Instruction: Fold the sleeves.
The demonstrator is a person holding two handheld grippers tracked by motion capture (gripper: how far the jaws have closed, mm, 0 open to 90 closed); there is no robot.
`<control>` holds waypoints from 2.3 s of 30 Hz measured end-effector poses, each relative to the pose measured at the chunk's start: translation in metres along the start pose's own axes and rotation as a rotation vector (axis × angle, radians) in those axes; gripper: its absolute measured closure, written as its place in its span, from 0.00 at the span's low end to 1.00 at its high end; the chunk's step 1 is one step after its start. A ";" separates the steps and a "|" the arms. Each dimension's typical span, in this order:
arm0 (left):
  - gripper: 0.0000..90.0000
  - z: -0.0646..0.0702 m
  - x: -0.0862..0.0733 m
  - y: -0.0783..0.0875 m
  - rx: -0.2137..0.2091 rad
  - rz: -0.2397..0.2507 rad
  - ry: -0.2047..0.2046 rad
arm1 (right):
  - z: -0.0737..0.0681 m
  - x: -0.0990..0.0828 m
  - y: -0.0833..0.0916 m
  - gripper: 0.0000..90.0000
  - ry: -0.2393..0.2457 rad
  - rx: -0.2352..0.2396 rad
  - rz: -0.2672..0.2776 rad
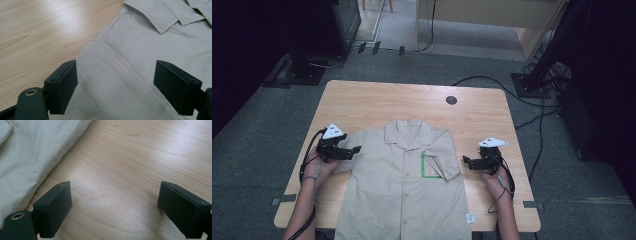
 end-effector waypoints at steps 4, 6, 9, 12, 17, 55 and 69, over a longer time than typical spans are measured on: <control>0.22 -0.002 -0.002 -0.002 0.010 -0.009 0.000 | 0.000 0.000 0.000 0.13 0.000 0.000 0.000; 0.22 -0.004 -0.003 -0.002 0.010 -0.009 0.001 | 0.000 0.000 0.000 0.13 0.000 0.000 0.000; 0.22 -0.006 -0.004 -0.001 0.016 -0.008 0.000 | 0.000 0.000 0.000 0.13 0.000 0.000 0.000; 0.22 -0.008 -0.005 0.000 0.025 -0.005 0.002 | 0.000 0.000 0.000 0.13 0.001 0.000 0.000; 0.22 -0.011 -0.007 0.003 0.044 0.009 -0.018 | 0.000 0.000 0.000 0.13 -0.001 -0.001 0.000; 0.39 -0.043 -0.030 0.015 0.091 -0.023 0.065 | -0.001 0.000 0.000 0.13 0.000 -0.001 0.000; 0.93 -0.033 -0.026 0.017 0.089 -0.045 0.075 | -0.001 -0.001 0.001 0.13 -0.002 -0.001 -0.001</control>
Point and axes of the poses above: each handheld gripper's, and its own axes: y roughly backward along the jaws, x roughly out of its top, z roughly to its right, the point moved 2 cm from there along -y, roughly forward along the jaws, and after that the axes turned 2 degrees about y, right-handed, at the moved point
